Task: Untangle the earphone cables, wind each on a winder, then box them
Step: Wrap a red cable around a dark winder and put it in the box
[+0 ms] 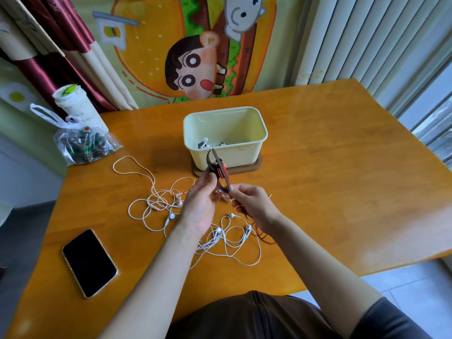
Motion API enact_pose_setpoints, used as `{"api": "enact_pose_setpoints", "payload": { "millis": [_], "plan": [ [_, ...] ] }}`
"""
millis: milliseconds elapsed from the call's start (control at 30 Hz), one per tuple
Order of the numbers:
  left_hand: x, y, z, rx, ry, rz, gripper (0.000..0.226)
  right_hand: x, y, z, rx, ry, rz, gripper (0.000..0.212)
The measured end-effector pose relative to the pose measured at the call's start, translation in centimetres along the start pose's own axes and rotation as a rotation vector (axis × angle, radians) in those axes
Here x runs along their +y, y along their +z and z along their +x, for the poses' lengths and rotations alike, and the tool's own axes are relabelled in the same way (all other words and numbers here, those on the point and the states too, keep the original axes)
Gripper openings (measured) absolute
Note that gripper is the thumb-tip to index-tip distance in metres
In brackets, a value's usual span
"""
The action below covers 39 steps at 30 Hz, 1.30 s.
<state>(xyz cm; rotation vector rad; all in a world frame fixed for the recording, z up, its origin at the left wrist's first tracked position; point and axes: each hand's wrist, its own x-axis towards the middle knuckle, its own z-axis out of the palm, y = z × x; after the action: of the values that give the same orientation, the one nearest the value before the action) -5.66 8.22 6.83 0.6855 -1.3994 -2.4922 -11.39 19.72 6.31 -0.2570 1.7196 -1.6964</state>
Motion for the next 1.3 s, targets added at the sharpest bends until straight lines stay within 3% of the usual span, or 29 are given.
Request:
{"api": "enact_pose_setpoints", "payload": {
  "millis": [267,367,567,833,900,1067,1233,1300],
  "plan": [
    [-0.7,-0.2,0.2,0.030,-0.048,0.002,0.030,-0.1,-0.3,0.2,-0.080,0.122,0.027,0.020],
    [-0.7,-0.3,0.4,0.063,-0.075,-0.017,0.030,-0.1,-0.4,0.0,-0.117,0.115,-0.062,0.018],
    [-0.8,0.7,0.4,0.206,-0.038,-0.050,0.030,-0.7,-0.2,-0.2,0.018,-0.040,-0.414,0.021],
    [-1.1,1.0,0.7,0.274,0.262,0.460,0.032,0.0,0.4,-0.9,0.062,-0.230,-0.736,0.025],
    [-1.0,0.7,0.7,0.296,0.230,0.404,0.032,0.0,0.2,-1.0,0.085,-0.232,-0.735,0.025],
    [-0.8,0.1,1.0,0.433,0.000,0.007,0.034,-0.6,0.0,-1.1,0.076,-0.260,-0.780,0.025],
    [-0.9,0.6,0.6,0.470,-0.074,-0.056,0.030,-0.1,0.6,-1.5,0.006,-0.294,-0.867,0.027],
    [-1.1,0.5,0.4,0.452,-0.022,0.053,0.031,0.0,0.6,-1.5,0.006,-0.306,-0.867,0.027]
  ]
}}
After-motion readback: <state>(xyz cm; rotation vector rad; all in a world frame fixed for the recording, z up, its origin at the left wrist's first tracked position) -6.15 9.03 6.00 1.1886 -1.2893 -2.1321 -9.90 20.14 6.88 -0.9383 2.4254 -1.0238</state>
